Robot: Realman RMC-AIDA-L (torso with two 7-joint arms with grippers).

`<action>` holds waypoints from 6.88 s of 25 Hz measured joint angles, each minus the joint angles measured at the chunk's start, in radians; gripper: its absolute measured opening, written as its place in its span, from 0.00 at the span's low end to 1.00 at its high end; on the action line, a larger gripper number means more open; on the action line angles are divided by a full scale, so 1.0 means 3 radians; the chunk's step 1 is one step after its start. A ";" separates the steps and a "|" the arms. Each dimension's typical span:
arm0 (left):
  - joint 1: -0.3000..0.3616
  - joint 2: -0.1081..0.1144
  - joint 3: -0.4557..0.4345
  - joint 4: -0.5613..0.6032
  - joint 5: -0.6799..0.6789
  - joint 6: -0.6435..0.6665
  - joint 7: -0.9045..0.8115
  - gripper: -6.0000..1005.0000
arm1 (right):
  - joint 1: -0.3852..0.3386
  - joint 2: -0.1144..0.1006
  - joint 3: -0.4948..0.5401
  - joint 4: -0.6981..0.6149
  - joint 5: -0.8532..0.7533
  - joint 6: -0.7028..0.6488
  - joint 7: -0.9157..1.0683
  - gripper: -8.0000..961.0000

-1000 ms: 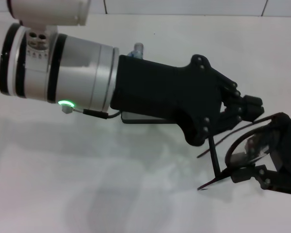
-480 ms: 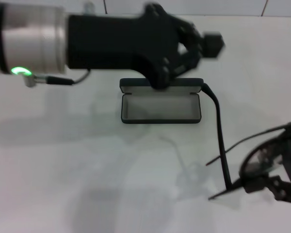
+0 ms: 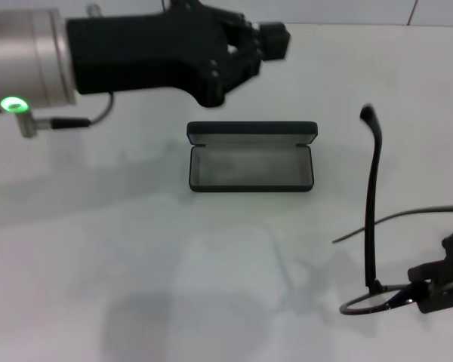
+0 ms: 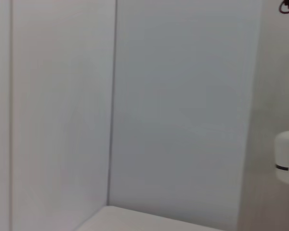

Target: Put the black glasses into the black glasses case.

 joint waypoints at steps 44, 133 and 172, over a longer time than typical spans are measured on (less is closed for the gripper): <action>0.0012 0.0001 0.0454 -0.0536 -0.0876 0.0484 0.0606 0.07 | 0.0303 0.0000 -0.0011 0.0083 0.0208 0.0307 -0.0250 0.12; -0.0036 -0.0001 0.0734 -0.0968 -0.1148 0.0475 0.1171 0.08 | 0.0450 0.0014 -0.0046 0.0436 0.0209 0.0310 -0.0388 0.12; 0.0396 0.0016 -0.1016 -0.1531 -0.0896 0.0912 0.1583 0.08 | 0.2687 0.0014 -0.1065 -0.0090 -0.3076 0.0876 0.3513 0.12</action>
